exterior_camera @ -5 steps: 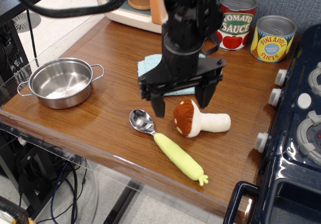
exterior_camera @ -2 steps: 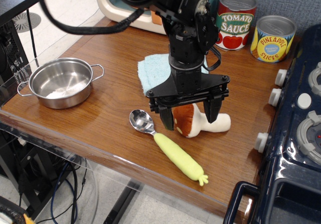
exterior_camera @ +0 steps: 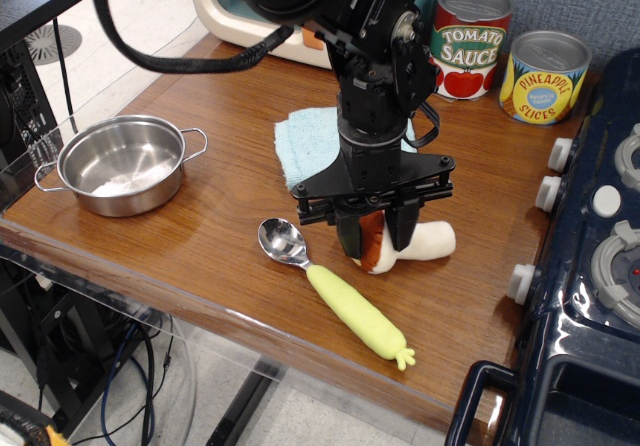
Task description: Move mushroom to front of microwave.
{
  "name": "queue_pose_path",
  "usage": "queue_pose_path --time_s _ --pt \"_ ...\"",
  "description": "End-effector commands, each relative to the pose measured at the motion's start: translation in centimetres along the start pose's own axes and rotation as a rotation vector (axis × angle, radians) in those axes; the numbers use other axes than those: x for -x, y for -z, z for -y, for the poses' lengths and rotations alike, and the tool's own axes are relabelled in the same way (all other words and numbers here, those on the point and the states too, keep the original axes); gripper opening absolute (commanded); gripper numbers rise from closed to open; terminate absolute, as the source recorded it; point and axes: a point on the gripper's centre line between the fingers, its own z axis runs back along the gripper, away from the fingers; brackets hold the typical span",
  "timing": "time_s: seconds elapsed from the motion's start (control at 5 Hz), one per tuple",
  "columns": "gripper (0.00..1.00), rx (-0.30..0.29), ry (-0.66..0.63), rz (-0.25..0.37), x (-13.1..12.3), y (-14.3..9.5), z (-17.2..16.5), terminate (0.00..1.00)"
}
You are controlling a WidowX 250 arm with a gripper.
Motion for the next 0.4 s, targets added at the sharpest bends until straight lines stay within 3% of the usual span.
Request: queue_pose_path --time_s 0.0,0.2 --pt "0.00 0.020 0.007 0.044 -1.0 -2.0 0.2 0.00" --pt "0.00 0.063 -0.028 0.078 -1.9 -4.7 -0.7 0.00"
